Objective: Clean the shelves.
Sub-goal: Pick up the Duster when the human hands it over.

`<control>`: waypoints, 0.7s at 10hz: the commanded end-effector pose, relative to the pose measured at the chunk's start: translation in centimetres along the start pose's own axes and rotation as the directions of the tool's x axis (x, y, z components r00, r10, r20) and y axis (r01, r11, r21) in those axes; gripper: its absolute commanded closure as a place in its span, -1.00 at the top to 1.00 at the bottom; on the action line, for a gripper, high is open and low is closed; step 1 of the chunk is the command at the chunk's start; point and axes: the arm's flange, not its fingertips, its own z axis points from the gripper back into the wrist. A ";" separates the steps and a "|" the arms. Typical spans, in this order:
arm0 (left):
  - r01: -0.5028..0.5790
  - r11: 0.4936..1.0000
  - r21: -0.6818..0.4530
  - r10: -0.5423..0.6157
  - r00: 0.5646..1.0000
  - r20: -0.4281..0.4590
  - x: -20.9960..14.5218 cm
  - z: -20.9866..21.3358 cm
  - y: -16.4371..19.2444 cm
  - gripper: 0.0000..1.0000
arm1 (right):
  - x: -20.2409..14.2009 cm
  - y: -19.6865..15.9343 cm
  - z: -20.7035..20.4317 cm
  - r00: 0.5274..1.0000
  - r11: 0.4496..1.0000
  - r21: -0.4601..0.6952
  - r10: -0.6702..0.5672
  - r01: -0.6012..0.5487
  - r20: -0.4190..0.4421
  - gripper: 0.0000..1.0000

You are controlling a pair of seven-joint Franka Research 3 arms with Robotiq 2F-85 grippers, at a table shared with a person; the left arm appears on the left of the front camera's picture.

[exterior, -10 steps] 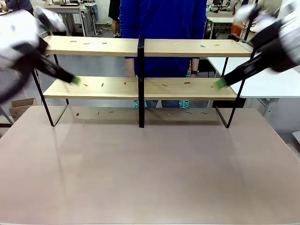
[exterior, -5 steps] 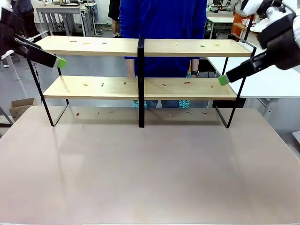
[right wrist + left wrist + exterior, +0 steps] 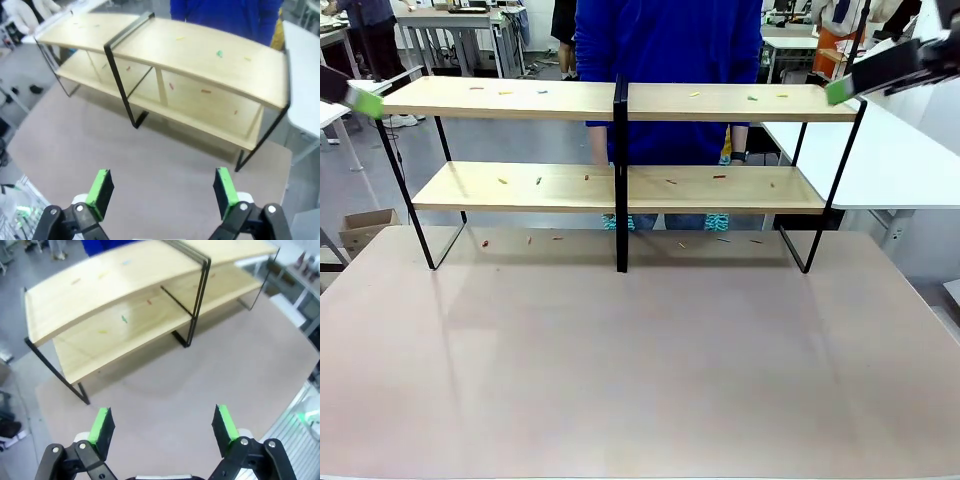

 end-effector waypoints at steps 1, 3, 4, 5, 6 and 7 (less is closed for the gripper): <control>-0.003 0.996 -0.088 0.010 0.997 0.077 -1.2 1.4 1.4 1.00 | 0.1 -0.6 2.4 0.999 0.996 0.091 -0.022 0.018 0.040 1.00; -0.021 0.996 -0.082 0.025 0.999 0.048 -1.4 1.2 1.8 1.00 | 0.3 -1.4 3.5 0.999 0.993 0.115 -0.031 0.025 0.044 1.00; 0.015 0.998 -0.068 -0.012 0.999 0.045 -0.9 0.9 0.7 1.00 | 0.2 -0.9 3.6 0.998 0.993 0.114 -0.010 0.003 0.061 1.00; 0.046 0.998 -0.043 -0.042 0.995 0.090 -0.6 1.2 -0.6 1.00 | 0.2 -0.5 3.9 0.995 0.995 0.103 0.009 -0.019 0.095 1.00; 0.079 0.996 -0.027 -0.075 0.990 0.123 -0.4 1.5 -1.6 1.00 | 0.3 -0.3 4.1 0.993 0.996 0.086 0.023 -0.033 0.115 1.00; 0.091 0.996 -0.007 -0.090 0.989 0.114 -0.4 1.6 -2.1 1.00 | 0.3 -0.2 4.1 0.993 0.996 0.087 0.026 -0.036 0.115 1.00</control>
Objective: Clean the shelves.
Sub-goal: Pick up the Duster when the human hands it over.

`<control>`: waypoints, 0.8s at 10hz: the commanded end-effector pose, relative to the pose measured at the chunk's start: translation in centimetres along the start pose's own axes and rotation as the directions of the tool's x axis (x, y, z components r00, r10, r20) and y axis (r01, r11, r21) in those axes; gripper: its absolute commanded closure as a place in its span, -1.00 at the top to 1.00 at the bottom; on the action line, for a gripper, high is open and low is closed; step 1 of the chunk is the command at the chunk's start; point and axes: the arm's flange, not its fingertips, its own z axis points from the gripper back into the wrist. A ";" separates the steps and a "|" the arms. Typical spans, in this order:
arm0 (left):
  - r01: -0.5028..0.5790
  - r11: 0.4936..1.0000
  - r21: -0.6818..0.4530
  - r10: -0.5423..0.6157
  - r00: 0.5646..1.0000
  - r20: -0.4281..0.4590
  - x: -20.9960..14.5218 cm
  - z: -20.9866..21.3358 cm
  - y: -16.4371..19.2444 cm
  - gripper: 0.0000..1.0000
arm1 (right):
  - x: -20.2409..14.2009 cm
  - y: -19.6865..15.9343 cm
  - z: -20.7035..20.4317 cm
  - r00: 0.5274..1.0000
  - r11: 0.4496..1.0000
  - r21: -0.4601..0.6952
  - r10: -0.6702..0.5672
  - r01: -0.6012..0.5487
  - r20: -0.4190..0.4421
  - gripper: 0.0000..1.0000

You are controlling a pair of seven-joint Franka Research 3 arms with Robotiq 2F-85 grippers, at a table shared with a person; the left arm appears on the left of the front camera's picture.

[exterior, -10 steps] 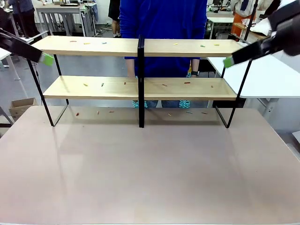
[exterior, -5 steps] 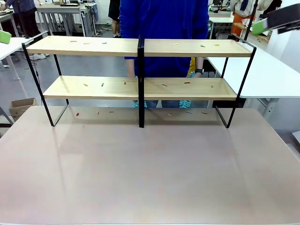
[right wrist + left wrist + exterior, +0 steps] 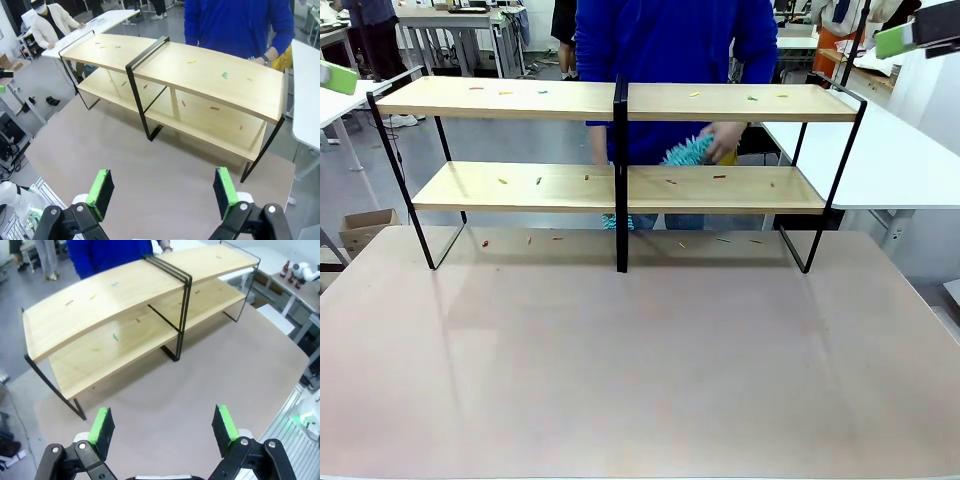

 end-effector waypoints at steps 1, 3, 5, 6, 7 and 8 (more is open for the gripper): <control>0.037 0.999 0.029 -0.037 0.999 0.001 0.1 -0.8 -0.8 1.00 | -0.3 -0.2 -0.5 0.999 1.000 0.017 0.023 -0.023 0.023 1.00; -0.002 0.998 0.070 0.003 1.000 -0.010 -0.2 -0.9 -0.7 1.00 | -0.4 -0.5 -0.8 1.000 1.000 0.023 0.017 -0.017 0.018 1.00; -0.111 0.980 0.166 0.113 0.994 -0.003 -0.2 -1.0 -1.9 1.00 | -0.4 -0.5 -1.1 1.000 1.000 0.022 0.020 -0.020 0.008 1.00; -0.140 0.969 0.202 0.144 0.990 -0.003 -0.2 -1.1 -2.9 1.00 | -0.4 -0.8 -1.5 1.000 1.000 0.023 0.018 -0.018 -0.001 1.00; -0.146 0.967 0.211 0.146 0.989 0.017 -0.1 -1.1 -3.6 1.00 | -0.4 -1.1 -1.8 1.000 1.000 0.023 0.017 -0.017 -0.013 1.00; -0.180 0.958 0.225 0.176 0.984 0.037 0.1 -1.1 -4.1 1.00 | -0.4 -1.4 -2.0 1.000 0.999 0.031 0.017 -0.016 -0.018 1.00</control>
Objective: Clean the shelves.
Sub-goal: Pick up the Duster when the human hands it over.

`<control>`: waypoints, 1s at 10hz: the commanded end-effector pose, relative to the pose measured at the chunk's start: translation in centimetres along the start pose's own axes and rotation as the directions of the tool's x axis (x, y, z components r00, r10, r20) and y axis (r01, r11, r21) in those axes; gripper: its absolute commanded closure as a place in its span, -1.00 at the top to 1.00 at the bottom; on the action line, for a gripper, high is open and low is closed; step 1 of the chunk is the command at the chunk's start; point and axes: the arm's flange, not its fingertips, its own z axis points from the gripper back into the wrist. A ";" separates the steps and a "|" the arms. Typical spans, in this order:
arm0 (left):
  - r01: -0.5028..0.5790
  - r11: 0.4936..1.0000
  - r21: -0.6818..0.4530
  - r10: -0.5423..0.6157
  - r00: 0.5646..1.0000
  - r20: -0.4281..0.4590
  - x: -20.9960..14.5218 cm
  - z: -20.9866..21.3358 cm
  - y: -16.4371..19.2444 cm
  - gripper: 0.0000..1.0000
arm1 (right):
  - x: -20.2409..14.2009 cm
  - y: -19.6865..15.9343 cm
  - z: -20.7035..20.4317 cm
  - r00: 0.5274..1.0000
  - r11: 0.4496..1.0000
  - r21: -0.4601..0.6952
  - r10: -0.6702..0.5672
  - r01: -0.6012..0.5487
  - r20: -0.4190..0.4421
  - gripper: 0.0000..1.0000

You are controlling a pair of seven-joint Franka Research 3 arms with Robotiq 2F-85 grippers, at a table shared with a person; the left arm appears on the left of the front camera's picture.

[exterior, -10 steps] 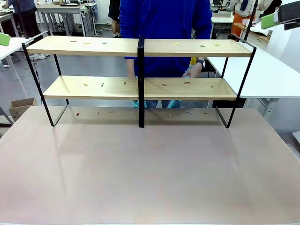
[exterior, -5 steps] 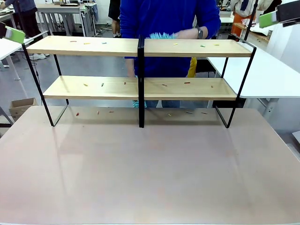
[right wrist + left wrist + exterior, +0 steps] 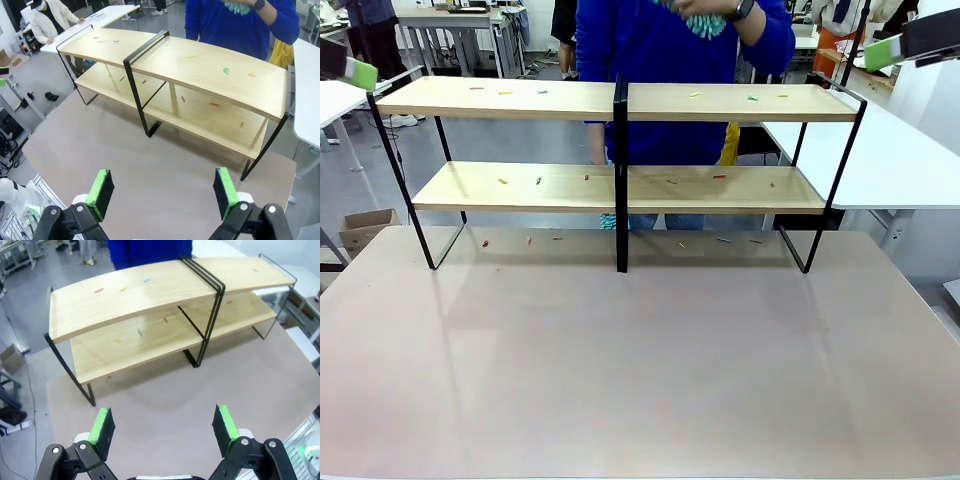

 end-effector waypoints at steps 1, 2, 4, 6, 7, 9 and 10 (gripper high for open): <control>-0.041 0.998 0.052 0.040 0.999 0.014 -0.4 0.0 -1.6 1.00 | 0.0 -1.0 -0.5 1.000 0.999 0.033 0.016 -0.017 0.014 1.00; -0.027 0.998 0.060 0.028 1.000 -0.005 -0.3 -0.2 -2.5 1.00 | 0.0 -1.4 -0.4 1.000 0.999 0.036 0.019 -0.019 0.015 1.00; 0.013 0.997 0.077 -0.012 1.000 -0.005 0.3 -0.7 -4.7 1.00 | -0.2 -1.9 -0.4 1.000 0.999 0.041 0.015 -0.015 0.013 1.00; 0.064 0.994 0.092 -0.063 0.998 -0.017 0.7 -1.3 -6.4 1.00 | -0.4 -2.3 -0.5 1.000 0.999 0.048 0.013 -0.013 0.009 1.00; 0.076 0.993 0.095 -0.073 0.997 -0.031 0.7 -1.6 -6.6 1.00 | -0.5 -2.3 -0.4 1.000 0.999 0.048 0.014 -0.014 0.008 1.00; 0.080 0.993 0.092 -0.076 0.996 -0.039 0.9 -1.8 -6.8 1.00 | -0.5 -2.4 -0.3 1.000 0.999 0.042 0.016 -0.016 0.010 1.00; 0.079 0.993 0.089 -0.076 0.996 -0.040 0.9 -1.9 -6.9 1.00 | -0.5 -2.3 -0.4 1.000 0.999 0.041 0.016 -0.016 0.006 1.00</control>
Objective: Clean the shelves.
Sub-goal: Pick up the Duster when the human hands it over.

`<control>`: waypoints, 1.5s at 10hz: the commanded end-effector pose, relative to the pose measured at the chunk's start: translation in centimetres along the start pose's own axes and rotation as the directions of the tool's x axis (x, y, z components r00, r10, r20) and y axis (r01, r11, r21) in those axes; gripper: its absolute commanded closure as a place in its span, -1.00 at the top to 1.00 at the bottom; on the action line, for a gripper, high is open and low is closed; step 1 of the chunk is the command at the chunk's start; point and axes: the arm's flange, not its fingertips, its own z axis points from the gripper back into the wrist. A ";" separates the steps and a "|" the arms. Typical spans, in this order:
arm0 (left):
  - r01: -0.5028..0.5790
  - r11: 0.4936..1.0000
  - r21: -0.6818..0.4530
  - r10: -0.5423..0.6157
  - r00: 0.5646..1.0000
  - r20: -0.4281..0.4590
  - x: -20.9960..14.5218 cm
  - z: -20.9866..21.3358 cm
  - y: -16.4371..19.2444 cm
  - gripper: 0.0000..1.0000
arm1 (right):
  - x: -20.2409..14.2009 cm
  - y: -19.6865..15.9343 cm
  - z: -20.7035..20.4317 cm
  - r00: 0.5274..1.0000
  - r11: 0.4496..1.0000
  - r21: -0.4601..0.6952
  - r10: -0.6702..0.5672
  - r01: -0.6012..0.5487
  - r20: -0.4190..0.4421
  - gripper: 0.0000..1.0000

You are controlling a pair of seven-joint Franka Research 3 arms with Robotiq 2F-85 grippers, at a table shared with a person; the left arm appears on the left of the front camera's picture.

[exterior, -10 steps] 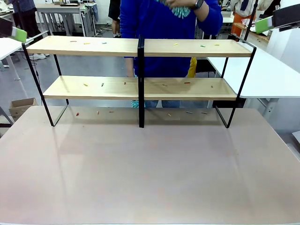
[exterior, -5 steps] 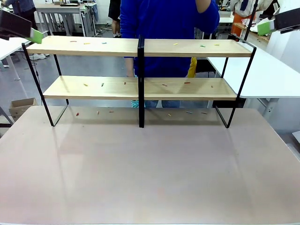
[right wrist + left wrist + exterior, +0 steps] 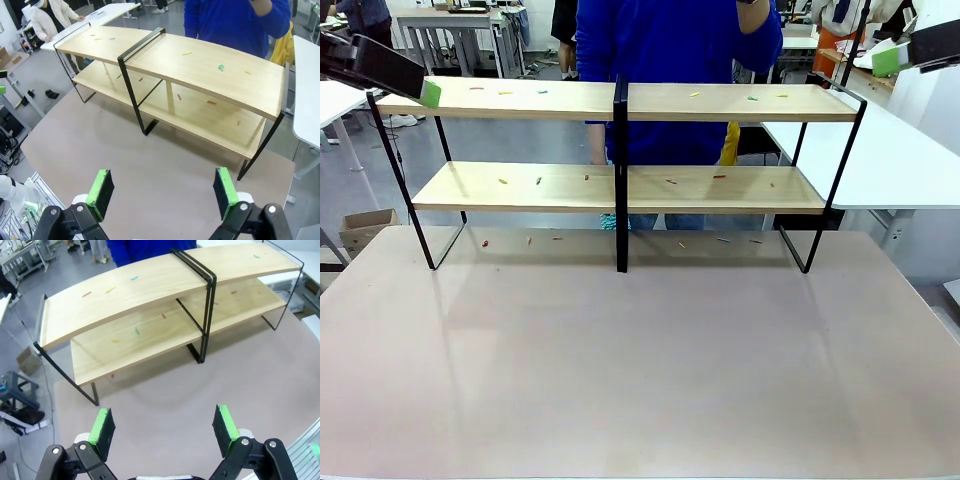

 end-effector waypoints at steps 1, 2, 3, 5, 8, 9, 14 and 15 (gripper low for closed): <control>-0.020 1.000 0.006 0.020 1.000 -0.004 0.4 0.0 0.0 1.00 | -0.3 -0.4 -0.2 1.000 0.999 0.029 0.013 -0.013 0.010 1.00; -0.017 1.000 0.003 0.017 1.000 -0.007 0.3 -0.1 0.1 1.00 | -0.3 -0.4 -0.3 1.000 1.000 0.029 0.011 -0.012 0.010 1.00; -0.029 1.000 -0.004 0.029 1.000 -0.004 0.4 -0.1 0.1 1.00 | -0.3 -0.4 -0.4 1.000 1.000 0.028 0.013 -0.013 0.004 1.00; -0.044 0.999 -0.008 0.044 0.999 0.008 0.6 -0.1 0.2 1.00 | -0.4 -0.5 -0.5 1.000 1.000 0.029 0.013 -0.013 0.000 1.00; -0.050 0.999 0.002 0.050 0.999 0.006 0.5 -0.1 0.1 1.00 | -0.7 -0.5 -0.2 1.000 0.999 0.029 0.017 -0.017 0.000 1.00; -0.023 1.000 -0.006 0.023 1.000 0.003 0.3 0.0 0.2 1.00 | -0.4 0.3 0.2 0.999 0.999 0.026 0.032 -0.033 0.012 1.00; -0.023 1.000 -0.006 0.023 1.000 0.003 0.3 0.0 0.2 1.00 | -0.3 4.0 1.5 0.982 0.987 -0.017 -0.155 0.158 0.110 1.00; -0.023 1.000 -0.006 0.023 1.000 0.003 0.3 0.0 0.2 1.00 | -0.6 5.2 1.1 0.968 0.975 -0.024 -0.218 0.222 0.123 1.00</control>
